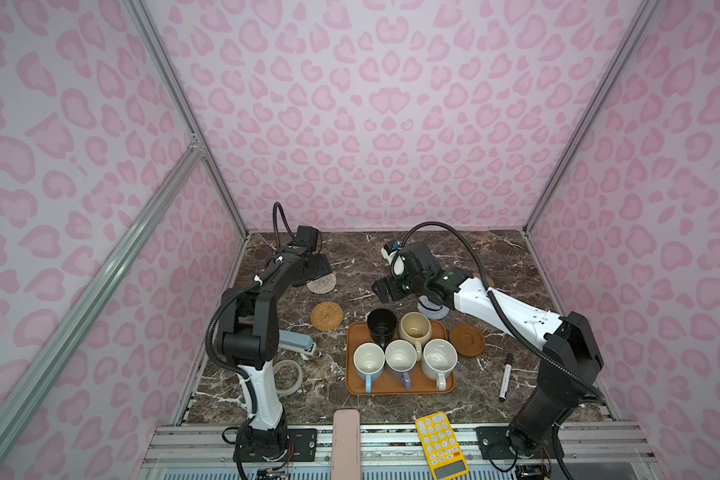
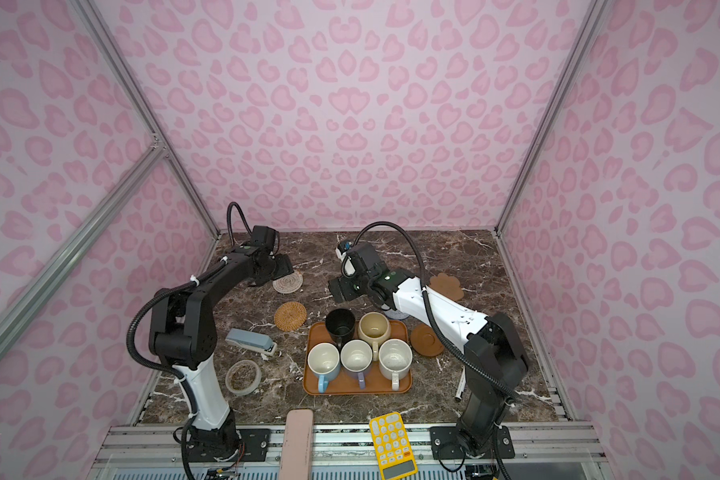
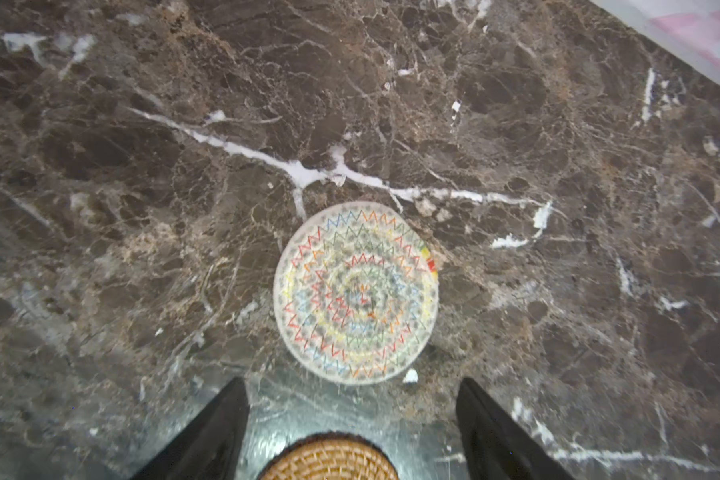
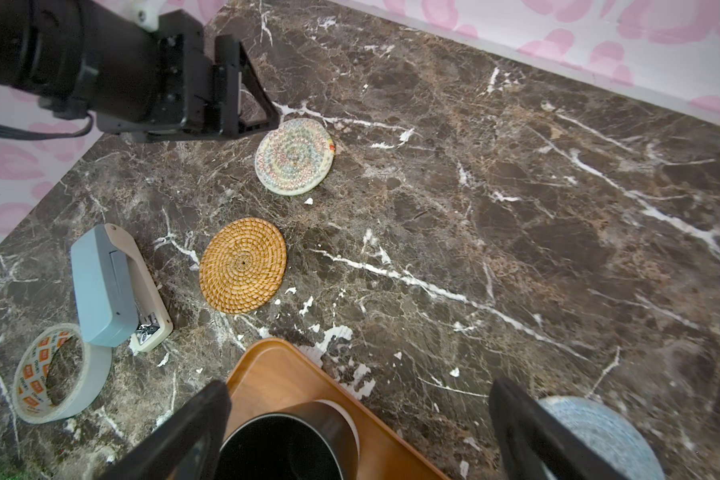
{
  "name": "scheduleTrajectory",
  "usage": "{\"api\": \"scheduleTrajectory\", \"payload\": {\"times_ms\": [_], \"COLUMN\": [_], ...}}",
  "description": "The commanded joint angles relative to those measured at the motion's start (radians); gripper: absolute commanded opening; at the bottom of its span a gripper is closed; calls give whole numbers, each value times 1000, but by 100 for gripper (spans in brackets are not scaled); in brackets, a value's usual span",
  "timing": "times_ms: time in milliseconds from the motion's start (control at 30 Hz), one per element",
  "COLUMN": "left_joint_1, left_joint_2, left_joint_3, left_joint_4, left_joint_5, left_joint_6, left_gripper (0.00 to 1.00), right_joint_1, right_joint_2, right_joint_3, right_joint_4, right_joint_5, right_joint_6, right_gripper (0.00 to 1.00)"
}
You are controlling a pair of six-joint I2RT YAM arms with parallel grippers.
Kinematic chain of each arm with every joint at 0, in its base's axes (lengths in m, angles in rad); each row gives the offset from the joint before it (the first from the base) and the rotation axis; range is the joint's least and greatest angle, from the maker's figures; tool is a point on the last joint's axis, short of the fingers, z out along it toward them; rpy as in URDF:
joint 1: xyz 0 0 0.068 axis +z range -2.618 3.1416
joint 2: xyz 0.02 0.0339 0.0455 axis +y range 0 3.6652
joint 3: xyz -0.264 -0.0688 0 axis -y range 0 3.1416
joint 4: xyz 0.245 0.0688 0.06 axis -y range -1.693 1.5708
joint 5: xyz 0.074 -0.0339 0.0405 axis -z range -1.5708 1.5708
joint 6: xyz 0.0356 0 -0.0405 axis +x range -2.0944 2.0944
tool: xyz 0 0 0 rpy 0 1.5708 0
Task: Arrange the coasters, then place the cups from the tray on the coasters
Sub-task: 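Move the left gripper over the rattan coaster while the right moves above the tray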
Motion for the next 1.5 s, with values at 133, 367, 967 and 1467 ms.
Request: {"api": "scheduleTrajectory", "payload": {"times_ms": [133,367,967,1467], "left_joint_1": [2,3,-19,-36], "left_joint_2": [149,237,173,183], "left_joint_3": [129,186,40,91], "left_joint_4": [-95,-134,-85,-89], "left_joint_5": [-55,-77,4,19], "left_joint_6": [3,-6,-40,-69], "left_gripper": [76,74,65,65], "right_joint_1": [2,2,0,-5], "right_joint_2": [55,96,74,55], "right_joint_3": [43,87,77,29], "right_joint_4": [-58,-92,-90,-90], "right_joint_5": [-13,-39,-19,-11], "right_joint_6": [2,8,1,1], "right_gripper": [96,94,93,93]}}
